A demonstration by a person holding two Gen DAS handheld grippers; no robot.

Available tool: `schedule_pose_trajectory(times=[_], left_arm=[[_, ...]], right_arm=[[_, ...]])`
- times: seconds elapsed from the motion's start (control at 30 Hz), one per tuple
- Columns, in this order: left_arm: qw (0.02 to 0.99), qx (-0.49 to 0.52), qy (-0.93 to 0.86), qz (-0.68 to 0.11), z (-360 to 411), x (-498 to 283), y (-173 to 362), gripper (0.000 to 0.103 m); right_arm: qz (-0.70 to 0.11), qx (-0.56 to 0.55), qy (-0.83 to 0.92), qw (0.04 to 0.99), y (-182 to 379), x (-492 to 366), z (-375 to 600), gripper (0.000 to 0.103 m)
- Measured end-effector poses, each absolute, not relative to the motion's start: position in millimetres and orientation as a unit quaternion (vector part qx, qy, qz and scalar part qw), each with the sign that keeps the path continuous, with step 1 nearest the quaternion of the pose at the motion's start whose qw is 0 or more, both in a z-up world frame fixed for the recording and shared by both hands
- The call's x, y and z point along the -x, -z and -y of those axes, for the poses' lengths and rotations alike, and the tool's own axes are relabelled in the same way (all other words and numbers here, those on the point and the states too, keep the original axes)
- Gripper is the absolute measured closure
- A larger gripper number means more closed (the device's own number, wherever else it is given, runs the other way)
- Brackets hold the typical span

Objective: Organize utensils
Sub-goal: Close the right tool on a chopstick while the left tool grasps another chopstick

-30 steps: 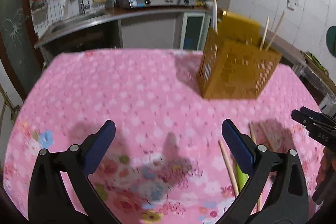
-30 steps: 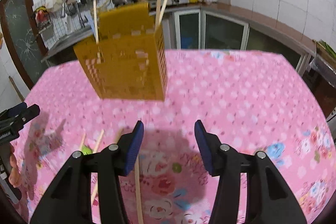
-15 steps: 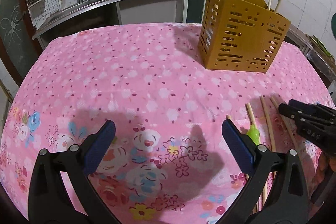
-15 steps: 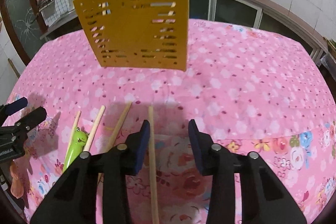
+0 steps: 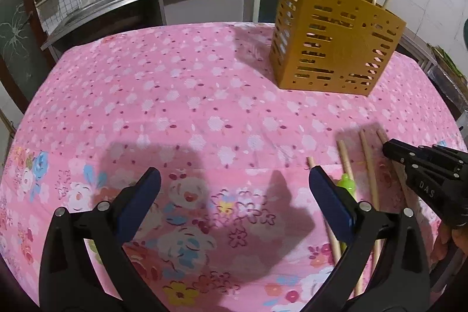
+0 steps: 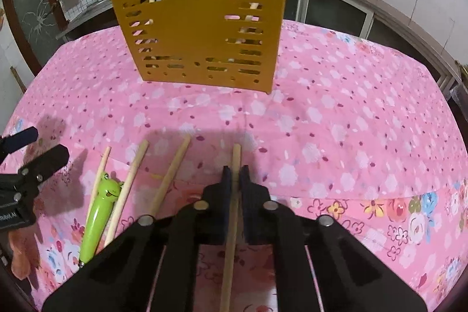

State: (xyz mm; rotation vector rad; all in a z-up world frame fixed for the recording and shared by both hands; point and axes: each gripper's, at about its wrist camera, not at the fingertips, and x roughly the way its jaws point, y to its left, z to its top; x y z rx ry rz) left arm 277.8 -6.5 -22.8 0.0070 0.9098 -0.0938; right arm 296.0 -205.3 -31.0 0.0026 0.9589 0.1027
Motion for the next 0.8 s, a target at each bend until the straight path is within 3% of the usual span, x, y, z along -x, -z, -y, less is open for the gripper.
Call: schedule_pose_trajectory(times=[0.13, 0.27, 0.57, 0.8], left_arm=[[0.894, -0.007, 0.052, -0.446, 14, -279, 22, 0.007], [0.886, -0.006, 0.063, -0.458, 24, -281, 24, 0.017], [0.868, -0.004, 0.075, -0.490, 44, -291, 33, 0.046], [0.860, -0.023, 0.074, -0.505, 64, -297, 36, 0.076]], right_arm=[[-0.461, -0.002, -0.040, 0.887, 29, -293, 220, 0.097], [-0.460, -0.010, -0.026, 0.887, 28, -292, 241, 0.097], [-0.462, -0.016, -0.019, 0.887, 31, -288, 262, 0.097], [-0.461, -0.019, -0.024, 0.887, 33, -290, 265, 0.097]])
